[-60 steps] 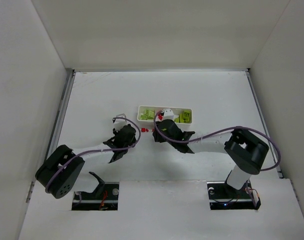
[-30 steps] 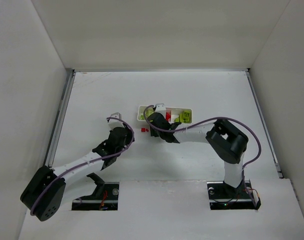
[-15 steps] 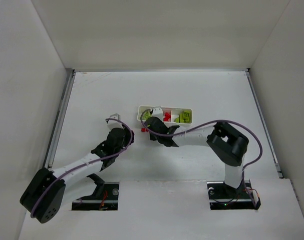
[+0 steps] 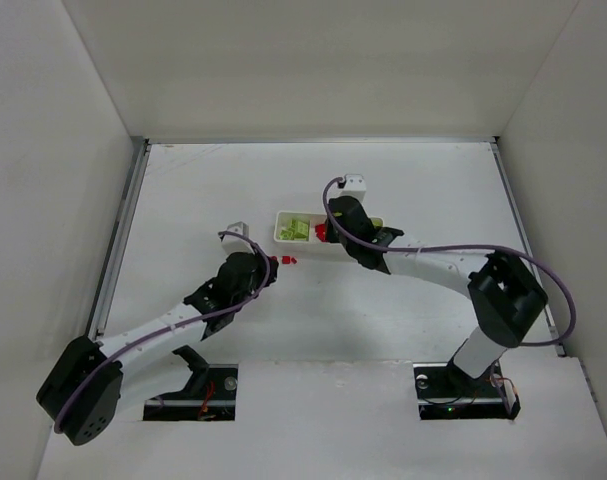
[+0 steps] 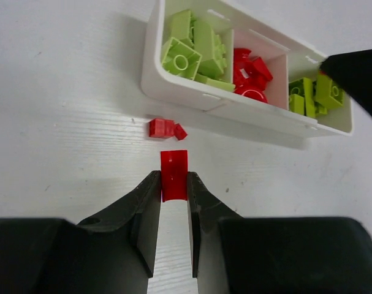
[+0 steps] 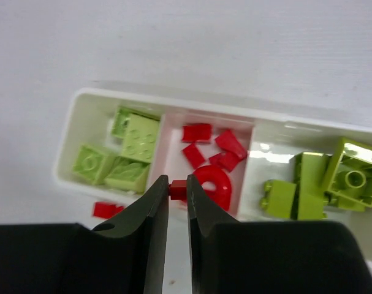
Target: Sort the legos into containers by color
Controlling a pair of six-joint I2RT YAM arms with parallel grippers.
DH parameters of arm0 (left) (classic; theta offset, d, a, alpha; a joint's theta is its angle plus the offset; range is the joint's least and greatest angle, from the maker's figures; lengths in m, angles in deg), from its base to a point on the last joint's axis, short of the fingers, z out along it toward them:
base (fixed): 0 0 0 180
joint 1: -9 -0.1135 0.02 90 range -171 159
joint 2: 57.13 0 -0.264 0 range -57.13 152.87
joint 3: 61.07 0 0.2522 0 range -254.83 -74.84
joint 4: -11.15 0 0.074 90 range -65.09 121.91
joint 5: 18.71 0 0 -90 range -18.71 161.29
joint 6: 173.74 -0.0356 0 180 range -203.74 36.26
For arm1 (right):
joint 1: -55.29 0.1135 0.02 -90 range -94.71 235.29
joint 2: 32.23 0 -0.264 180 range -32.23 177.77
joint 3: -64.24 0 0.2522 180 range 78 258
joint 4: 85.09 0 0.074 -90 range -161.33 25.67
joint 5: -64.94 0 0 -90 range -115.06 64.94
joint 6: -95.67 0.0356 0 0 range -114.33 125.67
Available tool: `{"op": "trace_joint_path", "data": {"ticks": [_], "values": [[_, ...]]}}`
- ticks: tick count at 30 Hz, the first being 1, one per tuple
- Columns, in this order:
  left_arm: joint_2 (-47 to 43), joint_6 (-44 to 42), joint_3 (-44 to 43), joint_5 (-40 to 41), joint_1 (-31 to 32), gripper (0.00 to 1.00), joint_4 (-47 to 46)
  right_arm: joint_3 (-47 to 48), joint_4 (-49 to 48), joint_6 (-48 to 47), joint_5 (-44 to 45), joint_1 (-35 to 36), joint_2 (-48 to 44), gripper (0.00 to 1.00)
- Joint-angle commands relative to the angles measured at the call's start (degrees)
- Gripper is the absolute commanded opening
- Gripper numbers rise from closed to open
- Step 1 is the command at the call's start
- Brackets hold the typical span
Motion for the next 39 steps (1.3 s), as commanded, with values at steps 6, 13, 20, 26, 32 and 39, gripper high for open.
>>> {"op": "trace_joint_path", "data": {"ticks": [6, 13, 20, 26, 32, 39], "values": [[4.33, -0.02, -8.24, 2.67, 2.79, 0.17, -1.51, 2.56, -4.06, -2.08, -4.24, -3.37, 3.19, 0.36], [12.32, -1.42, -14.30, 3.37, 4.37, 0.17, -4.58, -0.95, -5.20, -1.73, -3.89, -4.16, -2.34, 0.44], [24.88, -4.06, -23.62, 3.37, 5.43, 0.17, -7.66, -13.59, -7.39, 0.82, 0.15, -6.00, -15.42, 0.41], [35.08, -5.11, -32.05, 3.28, 5.69, 0.18, -7.93, -24.33, -15.47, 1.79, -0.81, -8.02, -24.05, 0.41], [41.60, -6.87, -38.91, 4.34, 6.04, 0.23, -6.17, -25.57, -16.27, 2.67, -3.45, -9.00, -24.50, 0.40], [38.10, -10.73, -37.36, 8.63, 7.36, 0.42, -5.64, -25.57, -16.36, 2.58, -3.45, -8.65, -24.24, 0.40]]}}
